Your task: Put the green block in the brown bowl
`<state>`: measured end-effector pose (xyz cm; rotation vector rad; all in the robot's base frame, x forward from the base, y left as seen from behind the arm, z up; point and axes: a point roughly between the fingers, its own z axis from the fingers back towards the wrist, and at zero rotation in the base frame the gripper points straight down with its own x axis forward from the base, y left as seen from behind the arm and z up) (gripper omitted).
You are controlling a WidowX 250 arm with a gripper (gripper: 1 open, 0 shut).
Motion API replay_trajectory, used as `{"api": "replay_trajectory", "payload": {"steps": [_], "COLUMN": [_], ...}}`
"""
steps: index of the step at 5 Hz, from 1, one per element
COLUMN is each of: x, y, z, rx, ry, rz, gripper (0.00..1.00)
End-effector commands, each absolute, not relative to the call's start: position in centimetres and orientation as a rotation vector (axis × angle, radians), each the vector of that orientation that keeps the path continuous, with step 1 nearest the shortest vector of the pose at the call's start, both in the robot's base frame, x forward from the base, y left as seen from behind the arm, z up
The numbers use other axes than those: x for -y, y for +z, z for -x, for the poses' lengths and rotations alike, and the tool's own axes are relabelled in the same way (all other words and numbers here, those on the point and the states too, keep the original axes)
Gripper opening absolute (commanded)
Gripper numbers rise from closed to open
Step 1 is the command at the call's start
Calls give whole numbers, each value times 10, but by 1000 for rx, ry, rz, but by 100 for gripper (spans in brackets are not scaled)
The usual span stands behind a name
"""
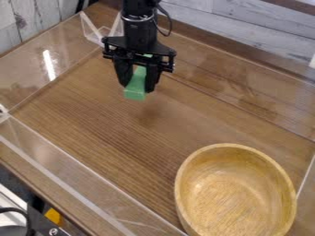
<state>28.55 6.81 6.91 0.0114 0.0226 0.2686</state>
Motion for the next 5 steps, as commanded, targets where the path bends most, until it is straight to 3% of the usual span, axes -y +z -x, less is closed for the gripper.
{"api": "replay_trajectory", "payload": {"steps": [1,3,5], "x": [-79,-96,-106], "y": [90,87,90], "z": [-311,-346,-366], "rx": [68,104,123], "ry": [273,292,292], "rz": [-33,-57,-68], "gripper": [0,0,0]}}
